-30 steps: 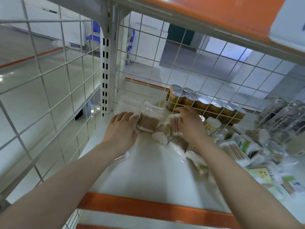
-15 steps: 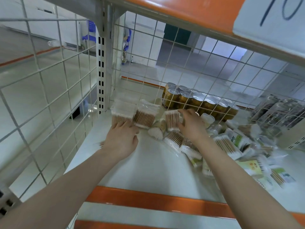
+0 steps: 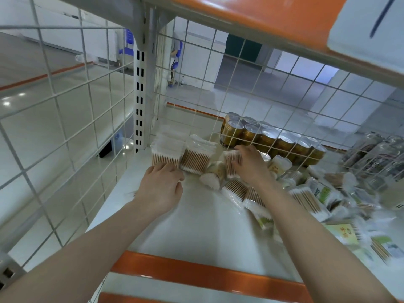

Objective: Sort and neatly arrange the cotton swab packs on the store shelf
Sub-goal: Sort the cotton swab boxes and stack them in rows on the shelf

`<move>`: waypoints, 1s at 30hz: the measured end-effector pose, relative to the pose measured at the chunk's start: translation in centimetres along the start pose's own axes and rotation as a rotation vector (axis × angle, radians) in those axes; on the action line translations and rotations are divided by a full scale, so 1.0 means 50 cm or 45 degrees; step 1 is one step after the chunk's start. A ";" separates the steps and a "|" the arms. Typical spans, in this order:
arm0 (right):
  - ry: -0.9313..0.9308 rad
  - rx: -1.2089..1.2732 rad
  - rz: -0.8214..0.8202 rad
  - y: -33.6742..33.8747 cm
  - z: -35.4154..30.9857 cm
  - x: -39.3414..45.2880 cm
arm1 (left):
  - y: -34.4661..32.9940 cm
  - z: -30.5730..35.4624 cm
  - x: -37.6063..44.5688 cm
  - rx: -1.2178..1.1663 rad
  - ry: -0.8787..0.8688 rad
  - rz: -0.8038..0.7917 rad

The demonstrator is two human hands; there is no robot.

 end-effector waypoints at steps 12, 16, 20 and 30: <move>-0.050 0.296 -0.024 0.016 0.015 -0.026 | -0.020 0.019 0.012 0.072 -0.005 -0.195; 0.008 0.365 0.050 0.035 0.012 -0.045 | -0.016 0.004 0.007 0.106 0.022 -0.229; 0.070 0.370 0.096 0.053 -0.010 -0.073 | -0.008 -0.019 -0.003 0.134 0.079 -0.255; 0.258 0.294 -0.039 0.009 -0.105 -0.150 | -0.004 -0.054 -0.049 0.172 0.170 -0.324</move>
Point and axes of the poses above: each hand's wrist, its own x-axis towards the middle knuckle, its own y-axis out of the back of the hand, z = x × y, the point moved 7 cm from there along x, towards the middle knuckle, and after that the axes turned 6 degrees about -y, right-handed, at the moved point
